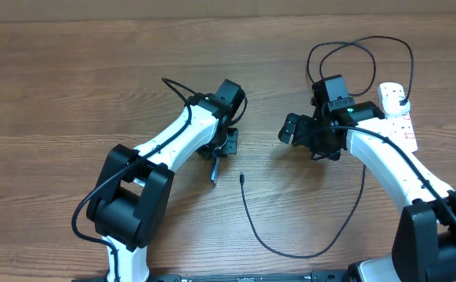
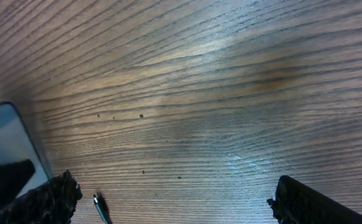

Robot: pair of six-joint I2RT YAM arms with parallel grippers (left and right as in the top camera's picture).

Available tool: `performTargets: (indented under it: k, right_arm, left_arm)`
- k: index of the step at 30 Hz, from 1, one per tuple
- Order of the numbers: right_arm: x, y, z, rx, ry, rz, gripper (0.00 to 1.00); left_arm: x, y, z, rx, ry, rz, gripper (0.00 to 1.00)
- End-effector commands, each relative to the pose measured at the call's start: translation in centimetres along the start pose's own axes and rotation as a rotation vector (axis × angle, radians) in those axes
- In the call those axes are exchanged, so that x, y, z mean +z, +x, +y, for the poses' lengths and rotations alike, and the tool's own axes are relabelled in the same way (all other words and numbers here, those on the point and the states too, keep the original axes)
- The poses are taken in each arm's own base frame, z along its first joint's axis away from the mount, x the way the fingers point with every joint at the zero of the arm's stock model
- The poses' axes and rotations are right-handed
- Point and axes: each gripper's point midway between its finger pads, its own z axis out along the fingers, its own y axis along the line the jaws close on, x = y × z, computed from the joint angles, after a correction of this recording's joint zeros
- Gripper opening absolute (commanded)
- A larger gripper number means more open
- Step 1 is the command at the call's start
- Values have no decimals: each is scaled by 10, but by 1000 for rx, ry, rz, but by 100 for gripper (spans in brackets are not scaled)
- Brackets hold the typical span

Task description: Plug charger to phone and switch on socket

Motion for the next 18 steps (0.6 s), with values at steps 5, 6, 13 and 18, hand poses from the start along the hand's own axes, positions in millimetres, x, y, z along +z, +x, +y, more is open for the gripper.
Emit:
performTargets:
  k: [5, 6, 13, 18]
  right_arm:
    - [1, -2, -3, -2, 14, -9, 100]
    - [1, -2, -3, -2, 15, -9, 100]
    - [1, -2, -3, -2, 14, -9, 100]
    - [1, -2, -3, -2, 15, -9, 100]
  left_arm:
    - [-7, -1, 0, -7, -9, -25, 21]
    - [-7, -1, 0, -7, -10, -24, 20]
    - [-7, 1, 0, -7, -10, -17, 13]
    - [-7, -1, 0, -7, -7, -22, 4]
